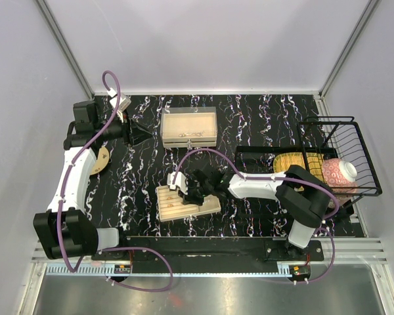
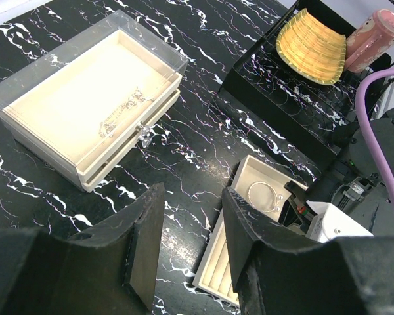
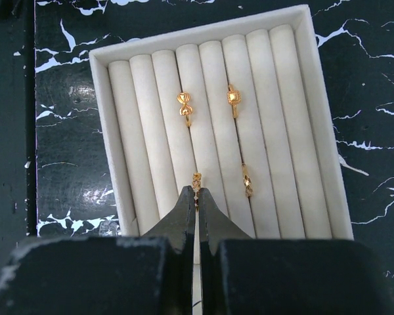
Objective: Organize the mixed jewelry
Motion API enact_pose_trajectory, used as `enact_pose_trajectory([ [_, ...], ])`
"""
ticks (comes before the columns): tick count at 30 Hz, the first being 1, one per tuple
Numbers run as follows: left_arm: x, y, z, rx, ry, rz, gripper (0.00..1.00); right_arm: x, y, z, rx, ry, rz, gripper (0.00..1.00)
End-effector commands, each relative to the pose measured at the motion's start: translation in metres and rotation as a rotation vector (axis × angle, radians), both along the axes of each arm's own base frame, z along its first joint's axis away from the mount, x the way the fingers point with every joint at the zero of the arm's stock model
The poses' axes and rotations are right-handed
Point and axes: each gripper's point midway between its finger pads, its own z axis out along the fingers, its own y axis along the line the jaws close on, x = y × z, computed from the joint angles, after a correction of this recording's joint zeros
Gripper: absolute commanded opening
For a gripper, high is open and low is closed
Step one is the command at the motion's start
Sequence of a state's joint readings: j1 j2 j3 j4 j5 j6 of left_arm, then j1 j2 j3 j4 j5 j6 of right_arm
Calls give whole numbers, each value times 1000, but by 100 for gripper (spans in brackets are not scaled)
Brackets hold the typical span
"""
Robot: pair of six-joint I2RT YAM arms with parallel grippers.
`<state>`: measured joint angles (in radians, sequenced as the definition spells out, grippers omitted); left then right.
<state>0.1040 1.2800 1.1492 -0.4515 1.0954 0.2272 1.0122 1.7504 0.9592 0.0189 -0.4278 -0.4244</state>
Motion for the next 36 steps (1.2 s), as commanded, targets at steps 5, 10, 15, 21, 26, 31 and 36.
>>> enact_pose_trajectory([
  [5, 2, 0, 1, -4, -25, -20, 43, 2, 9, 3, 27, -38, 27, 0],
  [10, 1, 1, -1, -2, -18, -19, 43, 2, 9, 1, 25, -42, 37, 0],
  [15, 1, 0, -2, -2, -17, -22, 43, 1, 8, -2, 16, -41, 43, 0],
  [21, -1, 0, -2, 1, -17, -23, 43, 0, 8, -8, 8, -37, 56, 0],
  [26, -2, 1, -5, 3, -8, -21, 43, -1, 8, -15, -5, -32, 65, 0],
  [31, -3, 1, -8, 6, -6, -22, 42, -2, 6, -23, -20, -25, 70, 0],
  [36, -4, 1, -10, 6, -2, -26, 42, -4, 2, -30, -40, -16, 75, 0],
])
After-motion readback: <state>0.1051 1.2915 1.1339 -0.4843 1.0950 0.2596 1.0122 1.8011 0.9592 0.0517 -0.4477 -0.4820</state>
